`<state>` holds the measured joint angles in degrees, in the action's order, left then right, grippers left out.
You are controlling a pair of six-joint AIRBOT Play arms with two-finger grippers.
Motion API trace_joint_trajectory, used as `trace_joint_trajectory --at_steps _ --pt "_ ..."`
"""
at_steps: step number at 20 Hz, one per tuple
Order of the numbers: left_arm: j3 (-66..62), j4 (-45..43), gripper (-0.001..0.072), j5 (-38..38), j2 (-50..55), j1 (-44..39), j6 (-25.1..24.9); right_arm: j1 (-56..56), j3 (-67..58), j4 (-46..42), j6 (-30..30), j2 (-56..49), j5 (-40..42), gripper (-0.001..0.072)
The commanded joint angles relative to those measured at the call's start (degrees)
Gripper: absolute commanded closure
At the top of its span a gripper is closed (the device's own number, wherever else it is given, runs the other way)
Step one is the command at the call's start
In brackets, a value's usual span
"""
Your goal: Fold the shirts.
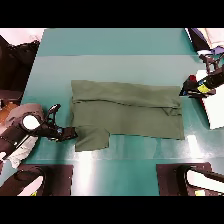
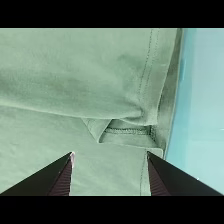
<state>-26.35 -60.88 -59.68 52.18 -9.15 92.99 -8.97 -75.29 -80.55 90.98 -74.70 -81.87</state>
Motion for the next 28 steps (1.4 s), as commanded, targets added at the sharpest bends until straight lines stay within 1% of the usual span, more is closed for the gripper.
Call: trace_joint_trajectory --at_steps 1,3,5,7,8,9,10,11,12,16,18,20,24,28 --pt "0.59 0.13 0.0279 1.2 0.85 -0.04 0.0 0.04 0.02 0.04 0.0 0.04 -0.17 0.02" --pt "0.59 1.2 0.0279 1.49 3.1 -0.04 -0.68 0.04 0.02 0.02 0.02 0.04 -0.24 0.02" --pt "0.57 4.15 0.0279 3.41 4.61 -0.04 -2.62 0.04 0.02 0.02 0.02 0.04 -0.46 0.02" --pt "0.57 4.52 0.0281 4.83 4.72 -0.04 -2.54 0.04 0.02 0.0 0.0 0.04 -0.81 0.02" --pt "0.57 4.57 0.0348 5.03 4.72 -0.04 -2.49 0.04 0.02 0.0 0.0 0.04 -0.94 0.02" --pt "0.5 4.85 0.051 5.01 4.72 -0.04 -2.54 0.04 0.02 0.0 0.0 0.07 -1.25 0.02" --pt "0.5 5.38 0.0531 5.03 4.72 -0.04 -2.54 0.04 0.02 0.0 0.0 0.09 -1.62 0.02" --pt "0.44 5.62 0.0613 4.81 4.72 -0.04 -2.64 0.04 0.02 -0.02 0.0 0.24 -2.32 0.02" --pt "-0.04 5.6 0.068 4.15 4.72 -0.04 -3.85 0.04 0.02 -0.09 -0.02 0.5 -2.8 0.02" --pt "-7.15 5.18 0.0681 -3.13 4.7 -0.04 -7.23 -1.49 1.09 -0.44 -0.63 3.45 -5.16 0.0201" --pt "-12.92 5.16 0.068 -6.95 4.7 -0.04 -8.9 -3.74 6.14 -0.42 -1.11 6.67 -5.4 0.0201" --pt "-18.14 5.16 0.068 -9.14 4.7 -0.04 -9.53 -6.56 13.88 -0.37 -1.29 10.64 -5.38 0.0201" --pt "-23.37 5.18 0.068 -9.88 4.7 -0.04 -9.49 -11.32 28.06 -0.35 -3.63 16.96 -3.93 0.0201" --pt "-23.54 5.2 0.068 -10.34 4.7 -0.04 -9.51 -14.56 37.77 0.04 -5.2 20.22 -0.83 0.0201"
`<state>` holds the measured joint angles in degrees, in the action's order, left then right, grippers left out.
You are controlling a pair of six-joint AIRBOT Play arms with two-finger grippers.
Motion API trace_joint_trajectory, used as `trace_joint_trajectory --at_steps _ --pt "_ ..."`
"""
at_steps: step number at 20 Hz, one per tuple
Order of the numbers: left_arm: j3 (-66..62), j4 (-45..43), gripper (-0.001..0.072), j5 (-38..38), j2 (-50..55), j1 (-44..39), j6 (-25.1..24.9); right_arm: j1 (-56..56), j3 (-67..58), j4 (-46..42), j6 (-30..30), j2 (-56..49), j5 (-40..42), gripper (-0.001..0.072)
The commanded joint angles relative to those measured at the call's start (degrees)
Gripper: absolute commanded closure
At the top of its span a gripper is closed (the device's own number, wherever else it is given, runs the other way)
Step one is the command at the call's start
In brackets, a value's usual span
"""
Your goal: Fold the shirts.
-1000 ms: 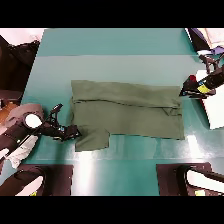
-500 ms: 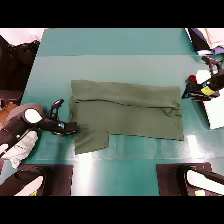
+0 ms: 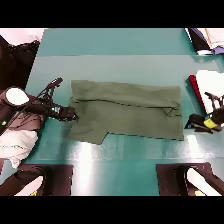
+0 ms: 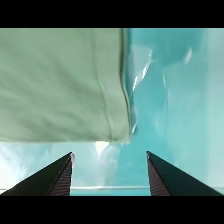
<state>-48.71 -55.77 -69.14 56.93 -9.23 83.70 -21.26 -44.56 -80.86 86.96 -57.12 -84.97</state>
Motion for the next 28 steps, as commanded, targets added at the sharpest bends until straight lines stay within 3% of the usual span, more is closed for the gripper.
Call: trace_joint_trajectory --at_steps 1,5,7,12,15,16,17,21,25,28 --pt "-1.18 0.09 0.068 -0.96 -0.04 0.04 -0.22 -2.29 8.85 0.33 -1.31 2.93 3.48 0.0201" --pt "-1.18 0.11 0.068 -1.25 -0.04 0.04 -0.17 0.39 12.92 0.66 -1.55 0.9 8.57 0.0207" --pt "-1.18 0.11 0.068 -1.84 -0.04 0.04 -0.2 2.36 12.72 1.84 -1.49 0.26 11.1 0.026" --pt "-1.18 0.09 0.068 -2.1 -0.04 0.04 -0.17 3.58 12.7 1.86 -0.46 0.26 14.16 0.0285" --pt "-1.18 0.11 0.068 -1.86 -0.04 0.04 -0.17 3.58 12.7 1.86 -0.48 0.26 15.28 0.0445" --pt "-1.18 0.11 0.068 -1.88 -0.04 0.04 -0.17 3.58 12.7 1.84 -0.48 0.31 15.43 0.0613" --pt "-1.18 0.09 0.068 -1.88 -0.04 0.04 -0.22 3.58 12.7 1.84 -0.52 0.59 15.34 0.0695" --pt "-1.57 0.04 0.0681 -3.26 -2.23 0.04 -1.2 3.39 9.38 1.33 -0.52 6.16 8.79 0.0697" --pt "-2.01 0.26 0.0681 -10.19 -9.07 0.04 0.61 3.28 1.6 1.33 -0.46 13.64 -4.83 0.0699" --pt "-2.01 0.33 0.068 -14.58 -13.35 0.04 2.03 3.28 -2.16 1.36 0.66 17.16 -8.61 0.0699"
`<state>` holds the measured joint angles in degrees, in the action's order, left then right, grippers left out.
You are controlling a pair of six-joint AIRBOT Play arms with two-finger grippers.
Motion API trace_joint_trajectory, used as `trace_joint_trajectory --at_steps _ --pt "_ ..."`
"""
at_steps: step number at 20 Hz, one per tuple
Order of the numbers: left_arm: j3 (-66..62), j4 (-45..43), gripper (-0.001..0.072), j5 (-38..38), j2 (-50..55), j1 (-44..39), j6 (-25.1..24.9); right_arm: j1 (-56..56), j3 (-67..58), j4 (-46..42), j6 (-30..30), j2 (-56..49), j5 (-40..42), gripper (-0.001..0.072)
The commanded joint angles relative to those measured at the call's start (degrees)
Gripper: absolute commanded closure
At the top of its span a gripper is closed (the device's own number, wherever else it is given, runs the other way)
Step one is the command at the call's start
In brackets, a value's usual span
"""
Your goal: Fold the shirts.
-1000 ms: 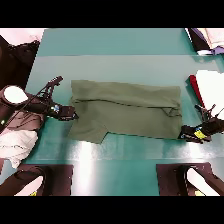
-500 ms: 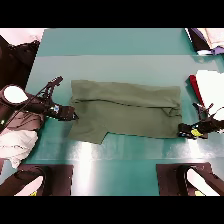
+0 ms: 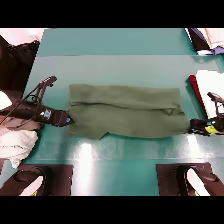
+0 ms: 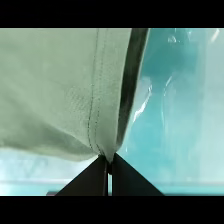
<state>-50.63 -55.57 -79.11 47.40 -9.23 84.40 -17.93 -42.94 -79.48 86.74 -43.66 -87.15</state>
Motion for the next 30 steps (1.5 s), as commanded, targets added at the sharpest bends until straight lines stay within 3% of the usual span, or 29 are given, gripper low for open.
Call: trace_joint_trajectory --at_steps 1,3,7,10,18,26,27,28,29,30 --pt "-0.09 0.11 0.068 -4.9 -4.96 0.04 1.31 -0.04 -4.76 0.0 1.03 4.46 -6.38 0.0699" --pt "-0.07 -0.57 0.068 -3.65 -5.33 0.04 1.11 -0.02 -6.64 0.04 1.79 4.83 -5.2 0.0699" --pt "0.09 -10.58 0.068 7.91 -5.31 0.04 1.33 -0.02 -9.29 0.55 1.9 3.19 2.1 0.0699" --pt "0.11 -19.54 0.068 18.36 -5.2 0.07 6.1 0.13 -10.51 0.98 1.88 -2.01 4.63 0.0699" --pt "0.2 -20.31 0.068 36.2 6.51 0.07 6.71 7.02 -15.41 2.99 1.81 -17.7 18.71 0.0699" --pt "0.15 -20.55 0.0679 45.46 13.16 0.07 7.04 9.6 -18.43 3.06 1.84 -27.87 28.13 0.0696" --pt "0.15 -20.57 0.0654 45.9 13.16 0.11 7.54 9.6 -18.95 3.1 1.84 -29.09 28.28 0.0693" --pt "0.15 -20.57 0.0353 46.49 13.16 0.11 8.66 9.6 -19.43 3.43 1.81 -30.08 28.24 0.064" --pt "0.15 -20.57 0.0153 47.08 13.16 0.11 10.03 9.6 -20.0 3.54 1.81 -31.08 28.24 0.0382" --pt "0.02 -20.55 0.0157 47.04 13.16 0.11 10.67 9.6 -20.7 3.52 1.81 -31.85 27.67 0.0207"
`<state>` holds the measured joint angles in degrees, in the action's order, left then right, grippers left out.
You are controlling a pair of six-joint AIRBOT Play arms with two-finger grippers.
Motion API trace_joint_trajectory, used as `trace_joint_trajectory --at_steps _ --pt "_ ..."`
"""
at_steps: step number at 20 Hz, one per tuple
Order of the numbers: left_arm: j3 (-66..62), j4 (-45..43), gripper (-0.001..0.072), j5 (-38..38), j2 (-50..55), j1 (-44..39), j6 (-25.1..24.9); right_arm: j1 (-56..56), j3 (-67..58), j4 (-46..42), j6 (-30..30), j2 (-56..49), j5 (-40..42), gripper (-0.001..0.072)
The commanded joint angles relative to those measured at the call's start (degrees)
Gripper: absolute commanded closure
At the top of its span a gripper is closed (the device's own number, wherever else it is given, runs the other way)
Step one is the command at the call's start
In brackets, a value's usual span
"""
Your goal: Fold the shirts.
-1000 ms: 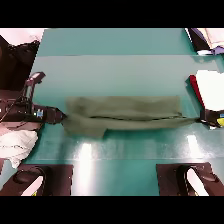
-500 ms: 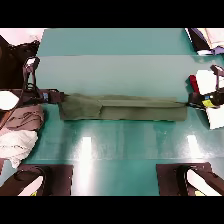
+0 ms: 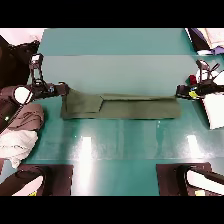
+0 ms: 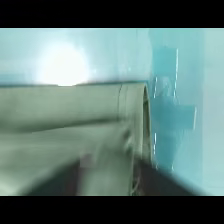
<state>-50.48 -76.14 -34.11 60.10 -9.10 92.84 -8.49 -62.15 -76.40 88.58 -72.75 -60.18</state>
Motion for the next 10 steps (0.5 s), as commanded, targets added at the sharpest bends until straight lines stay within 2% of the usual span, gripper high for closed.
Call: trace_joint_trajectory --at_steps 1,3,6,7,8,9,10 --pt "-0.42 0.0 0.0159 1.95 0.42 -0.02 2.32 0.13 -2.45 0.42 -0.17 -3.32 -0.48 0.0194" --pt "-1.68 0.07 0.0158 0.7 0.42 -0.02 2.32 -0.98 -5.46 0.44 -2.43 -4.31 -5.09 0.0194" --pt "-3.87 0.28 0.016 -6.47 0.44 -0.02 2.29 -5.22 -7.65 3.91 -9.05 -4.72 -13.29 0.0193" --pt "-3.89 0.33 0.0222 -8.41 0.42 -0.04 2.29 -7.3 -7.34 6.56 -11.52 -4.72 -14.88 0.0194" --pt "-3.85 0.33 0.0499 -10.62 0.44 -0.02 2.16 -9.84 -6.32 9.11 -13.62 -4.7 -15.34 0.0163" --pt "-3.85 0.33 0.0666 -12.17 0.42 -0.02 1.25 -12.39 -4.9 11.19 -15.32 -4.72 -15.43 0.0072" --pt "-3.85 0.33 0.0679 -13.46 0.44 -0.02 1.25 -15.1 -2.86 13.79 -16.98 -4.76 -14.99 0.003"
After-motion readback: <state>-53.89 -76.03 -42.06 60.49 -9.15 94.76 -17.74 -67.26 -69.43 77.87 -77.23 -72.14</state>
